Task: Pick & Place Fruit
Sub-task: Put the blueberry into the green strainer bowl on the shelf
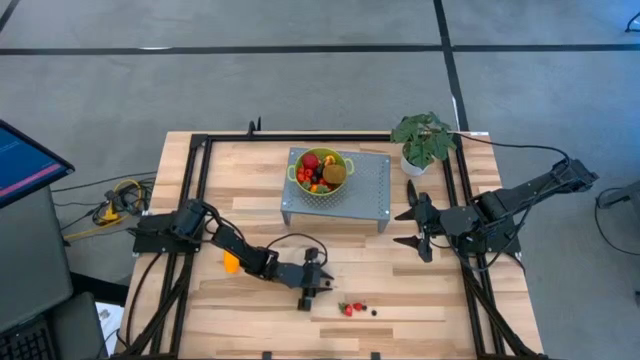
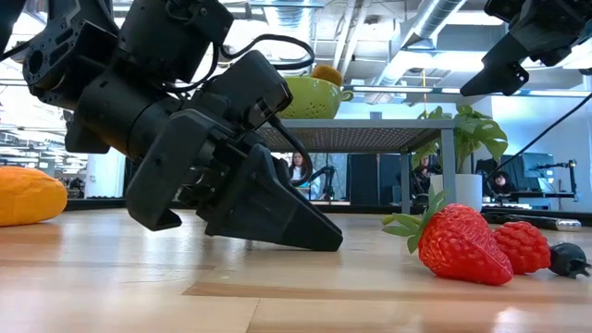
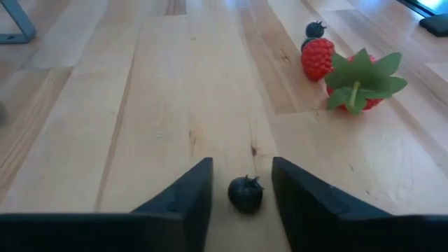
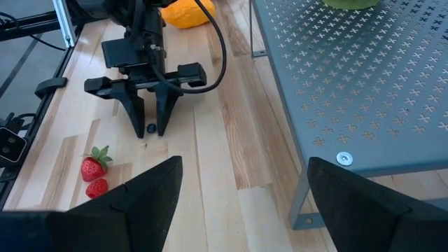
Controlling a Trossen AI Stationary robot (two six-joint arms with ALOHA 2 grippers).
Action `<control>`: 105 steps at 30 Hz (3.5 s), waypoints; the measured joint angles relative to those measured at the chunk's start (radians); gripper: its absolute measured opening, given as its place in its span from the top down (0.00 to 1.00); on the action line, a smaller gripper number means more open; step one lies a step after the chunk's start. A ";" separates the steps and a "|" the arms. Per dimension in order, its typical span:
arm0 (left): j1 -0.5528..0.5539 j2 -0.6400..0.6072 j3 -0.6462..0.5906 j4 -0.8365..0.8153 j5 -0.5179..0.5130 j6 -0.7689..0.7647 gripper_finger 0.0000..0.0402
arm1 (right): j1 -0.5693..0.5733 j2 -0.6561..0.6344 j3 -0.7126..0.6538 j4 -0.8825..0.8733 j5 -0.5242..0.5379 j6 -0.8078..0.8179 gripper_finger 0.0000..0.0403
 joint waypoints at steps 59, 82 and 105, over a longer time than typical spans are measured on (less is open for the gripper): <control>0.119 -0.460 0.010 0.185 0.017 0.274 0.86 | 0.000 0.000 0.000 0.000 0.000 0.000 0.25; 0.492 -0.787 -0.191 -0.076 -0.182 0.267 0.85 | 0.000 0.000 0.000 0.000 0.000 0.000 0.25; 0.494 -0.787 -0.212 -0.067 -0.134 0.239 0.85 | 0.000 0.000 0.000 0.000 0.000 0.000 0.25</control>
